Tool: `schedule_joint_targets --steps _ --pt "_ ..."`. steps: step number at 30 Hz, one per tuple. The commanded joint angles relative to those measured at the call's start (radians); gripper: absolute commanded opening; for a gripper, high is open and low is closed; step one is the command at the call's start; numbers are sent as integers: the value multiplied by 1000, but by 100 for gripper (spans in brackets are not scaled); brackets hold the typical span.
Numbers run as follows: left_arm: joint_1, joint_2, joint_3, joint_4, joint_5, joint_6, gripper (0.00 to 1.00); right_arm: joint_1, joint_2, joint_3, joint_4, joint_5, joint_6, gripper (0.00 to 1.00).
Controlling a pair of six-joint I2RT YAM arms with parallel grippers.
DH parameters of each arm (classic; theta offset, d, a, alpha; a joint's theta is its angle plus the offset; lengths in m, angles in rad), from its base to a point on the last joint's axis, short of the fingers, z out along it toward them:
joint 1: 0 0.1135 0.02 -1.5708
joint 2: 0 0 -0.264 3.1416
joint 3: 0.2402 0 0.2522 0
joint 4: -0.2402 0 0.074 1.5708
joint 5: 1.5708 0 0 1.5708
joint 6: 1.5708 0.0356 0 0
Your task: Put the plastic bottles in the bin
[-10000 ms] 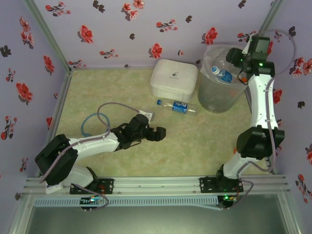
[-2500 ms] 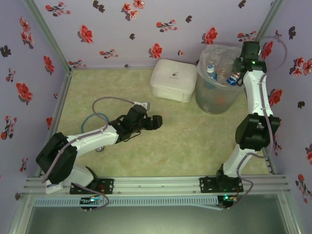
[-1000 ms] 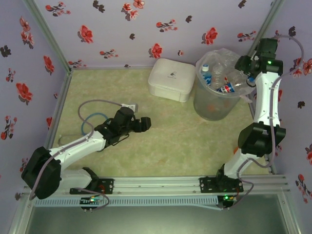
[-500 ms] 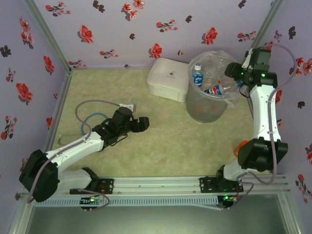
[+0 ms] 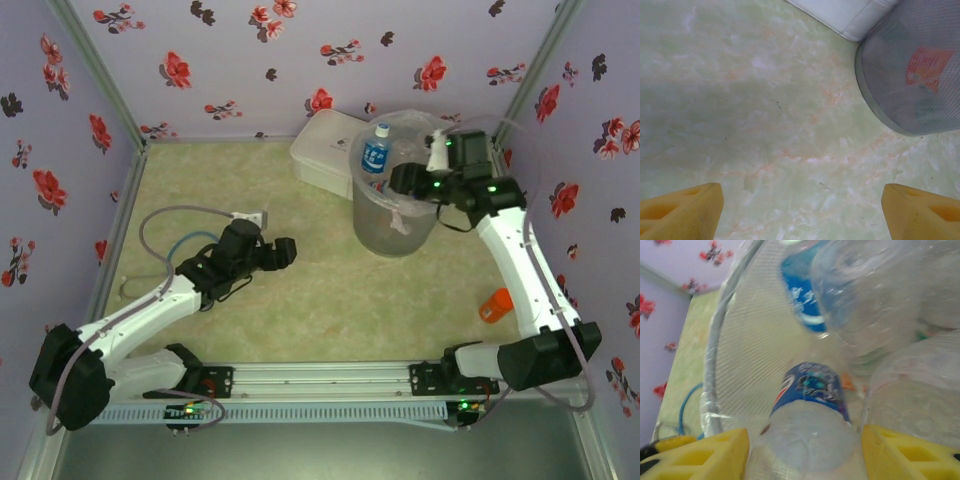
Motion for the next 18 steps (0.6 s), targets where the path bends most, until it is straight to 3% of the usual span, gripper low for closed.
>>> schedule_joint_targets --steps 1,4,8,10,16,18 --pt "22 -50 -13 -46 -37 19 83 95 13 -19 -64 -93 77 62" --pt "41 -81 -15 -74 -45 31 85 124 -7 44 -110 -36 58 66" --pt "72 -114 -21 -107 -55 48 88 122 -37 128 -230 233 -14 75" --pt "90 -129 -22 -121 -58 59 91 100 -49 155 -259 303 -47 82" --pt "142 -168 -3 -193 -76 124 100 -65 -110 156 -223 309 -62 98" --pt "168 -175 4 -225 -72 159 100 -119 -134 130 -174 310 -56 99"
